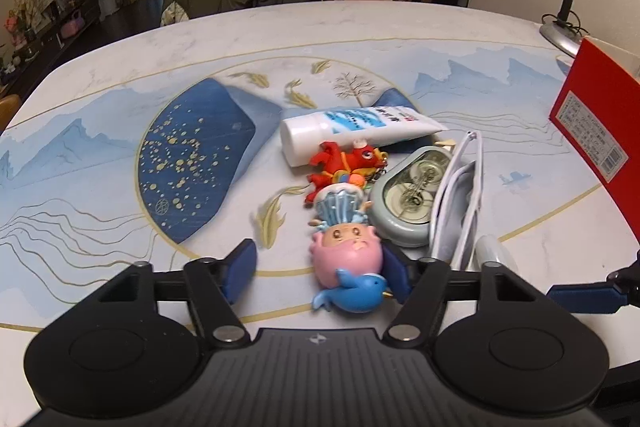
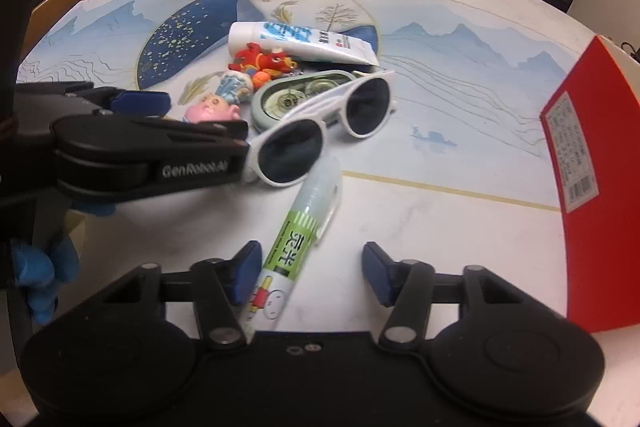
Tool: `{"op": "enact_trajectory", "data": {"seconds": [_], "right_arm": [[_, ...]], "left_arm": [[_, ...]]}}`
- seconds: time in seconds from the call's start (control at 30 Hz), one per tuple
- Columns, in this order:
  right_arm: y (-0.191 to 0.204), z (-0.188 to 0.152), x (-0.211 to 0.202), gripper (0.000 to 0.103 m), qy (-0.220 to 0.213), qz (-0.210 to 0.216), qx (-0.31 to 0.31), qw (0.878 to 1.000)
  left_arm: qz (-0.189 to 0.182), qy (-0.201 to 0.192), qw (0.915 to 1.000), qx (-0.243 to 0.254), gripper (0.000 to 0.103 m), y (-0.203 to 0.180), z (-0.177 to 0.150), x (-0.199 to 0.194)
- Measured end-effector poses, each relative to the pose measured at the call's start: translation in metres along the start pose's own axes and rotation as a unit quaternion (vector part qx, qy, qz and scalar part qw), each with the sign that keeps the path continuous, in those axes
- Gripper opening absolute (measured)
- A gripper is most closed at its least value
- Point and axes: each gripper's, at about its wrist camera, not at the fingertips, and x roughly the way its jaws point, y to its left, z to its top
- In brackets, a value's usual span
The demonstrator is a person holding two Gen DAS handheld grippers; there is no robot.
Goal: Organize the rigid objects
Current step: 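Grasp the pink toy figure with left tool while right tool grasps the glue stick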
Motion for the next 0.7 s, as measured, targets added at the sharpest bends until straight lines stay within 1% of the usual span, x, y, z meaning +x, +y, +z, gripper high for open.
{"op": "enact_trajectory", "data": {"seconds": [0.03, 0.1, 0.13, 0.2, 0.23, 0.27, 0.3, 0.47, 0.6, 0.7], "right_arm": [[-0.002, -0.002, -0.002, 0.046, -0.002, -0.001, 0.002, 1.000], [-0.006, -0.006, -0.004, 0.036, -0.006, -0.003, 0.003, 1.000], [-0.008, -0.008, -0.005, 0.034, -0.007, -0.004, 0.005, 1.000], [-0.013, -0.011, -0.007, 0.023, -0.009, -0.004, 0.013, 1.000], [-0.015, -0.012, -0.008, 0.020, -0.010, -0.004, 0.017, 1.000], [-0.018, -0.013, -0.009, 0.018, -0.011, -0.003, 0.020, 1.000], [-0.020, -0.015, -0.010, 0.017, -0.012, 0.000, 0.023, 1.000], [-0.031, -0.024, -0.015, 0.016, -0.015, 0.004, 0.038, 0.999], [-0.041, -0.029, -0.024, 0.016, -0.022, 0.011, 0.057, 0.998], [-0.049, -0.032, -0.032, 0.016, -0.029, 0.018, 0.068, 0.997]], "left_arm": [[-0.003, -0.004, 1.0000, -0.001, 0.060, 0.000, -0.001, -0.001], [-0.013, -0.012, 0.9998, -0.006, 0.051, 0.000, -0.002, -0.002], [-0.015, -0.014, 0.9998, -0.008, 0.050, -0.001, -0.003, -0.003], [-0.019, -0.018, 0.9995, -0.016, 0.044, -0.001, -0.004, -0.004], [-0.023, -0.019, 0.9993, -0.020, 0.041, -0.001, -0.004, -0.004], [-0.028, -0.019, 0.9991, -0.025, 0.037, -0.001, -0.005, -0.005], [-0.030, -0.019, 0.9989, -0.029, 0.037, -0.001, -0.005, -0.006], [-0.025, -0.017, 0.9989, -0.036, 0.036, -0.003, -0.008, -0.010], [-0.027, -0.010, 0.9985, -0.047, 0.036, -0.003, -0.012, -0.015], [-0.020, -0.001, 0.9985, -0.051, 0.036, -0.003, -0.016, -0.020]]}}
